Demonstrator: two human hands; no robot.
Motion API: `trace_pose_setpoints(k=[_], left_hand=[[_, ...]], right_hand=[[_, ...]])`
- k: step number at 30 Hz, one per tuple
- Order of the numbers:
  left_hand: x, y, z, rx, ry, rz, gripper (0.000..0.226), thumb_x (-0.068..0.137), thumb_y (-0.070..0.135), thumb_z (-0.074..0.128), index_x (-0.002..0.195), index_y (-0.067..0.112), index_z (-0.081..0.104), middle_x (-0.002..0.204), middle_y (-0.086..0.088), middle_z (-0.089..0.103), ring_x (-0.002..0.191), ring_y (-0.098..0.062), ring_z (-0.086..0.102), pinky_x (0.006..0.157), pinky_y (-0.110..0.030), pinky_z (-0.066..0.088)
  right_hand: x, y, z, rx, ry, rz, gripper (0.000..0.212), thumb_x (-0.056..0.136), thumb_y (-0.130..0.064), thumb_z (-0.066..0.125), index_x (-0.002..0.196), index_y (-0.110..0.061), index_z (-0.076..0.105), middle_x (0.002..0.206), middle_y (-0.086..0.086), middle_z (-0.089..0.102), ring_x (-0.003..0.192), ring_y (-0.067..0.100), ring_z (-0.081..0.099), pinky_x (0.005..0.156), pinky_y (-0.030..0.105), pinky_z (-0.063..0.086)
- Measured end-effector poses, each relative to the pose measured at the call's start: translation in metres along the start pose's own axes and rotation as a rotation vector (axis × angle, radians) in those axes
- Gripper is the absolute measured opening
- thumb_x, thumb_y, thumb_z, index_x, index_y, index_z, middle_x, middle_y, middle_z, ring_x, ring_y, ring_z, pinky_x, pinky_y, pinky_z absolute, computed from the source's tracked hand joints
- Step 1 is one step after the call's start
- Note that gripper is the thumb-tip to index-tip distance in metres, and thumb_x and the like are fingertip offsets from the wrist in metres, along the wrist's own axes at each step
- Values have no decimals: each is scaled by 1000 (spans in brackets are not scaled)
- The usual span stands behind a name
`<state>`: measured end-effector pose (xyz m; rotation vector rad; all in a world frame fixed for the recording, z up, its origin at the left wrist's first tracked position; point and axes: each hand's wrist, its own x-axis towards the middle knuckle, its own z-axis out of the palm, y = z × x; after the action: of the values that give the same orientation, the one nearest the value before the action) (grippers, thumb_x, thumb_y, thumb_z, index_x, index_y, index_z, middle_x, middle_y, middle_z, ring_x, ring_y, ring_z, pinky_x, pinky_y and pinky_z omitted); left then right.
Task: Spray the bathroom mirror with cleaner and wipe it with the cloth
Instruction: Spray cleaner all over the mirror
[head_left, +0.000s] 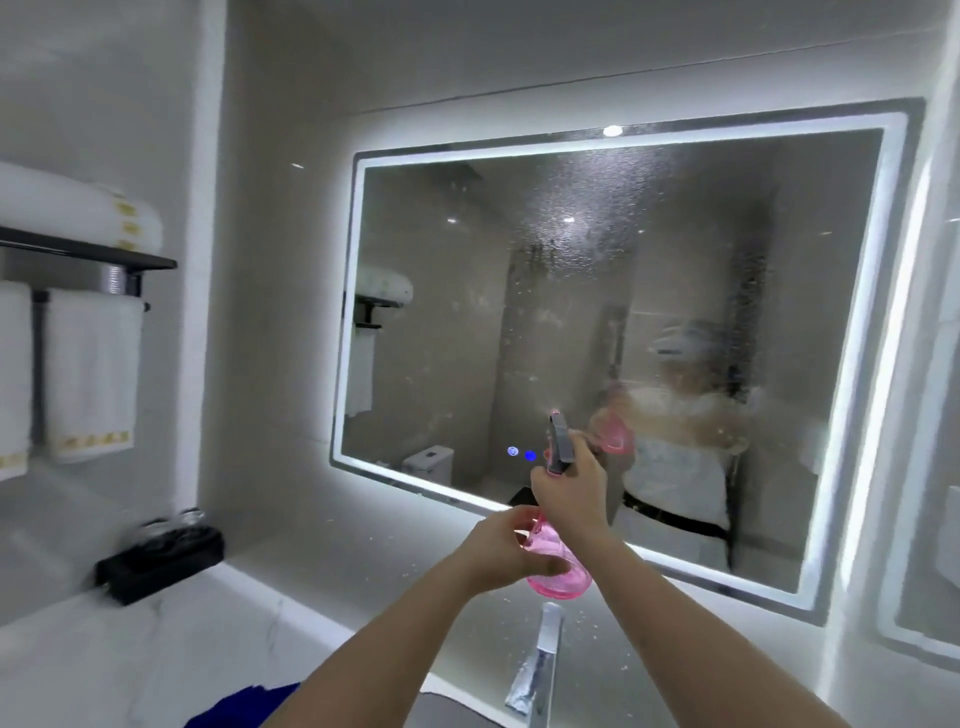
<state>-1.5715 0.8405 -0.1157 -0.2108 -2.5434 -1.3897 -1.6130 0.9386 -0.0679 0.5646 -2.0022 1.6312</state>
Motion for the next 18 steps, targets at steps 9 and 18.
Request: trace_pose_setpoints(k=[9,18], left_hand=[[-29,-19,-53,86,92,-92,67,69,34,79,130,28,52,125,7,59,107,-11,58,87,-22,45],[-9,-22,-106,113,23,27,76,66,34,74,137,28,46,132,7,55,119,-10,52,102,-31,43]], right_hand=[[-7,-16,60,87,-75,18,24,73,6,50,75,-17,44,71,1,48,64,17,44,60,25,37],[6,-40,90,199,277,137,22,79,1,51,98,-9,54,77,1,54,68,17,49,70,26,36]])
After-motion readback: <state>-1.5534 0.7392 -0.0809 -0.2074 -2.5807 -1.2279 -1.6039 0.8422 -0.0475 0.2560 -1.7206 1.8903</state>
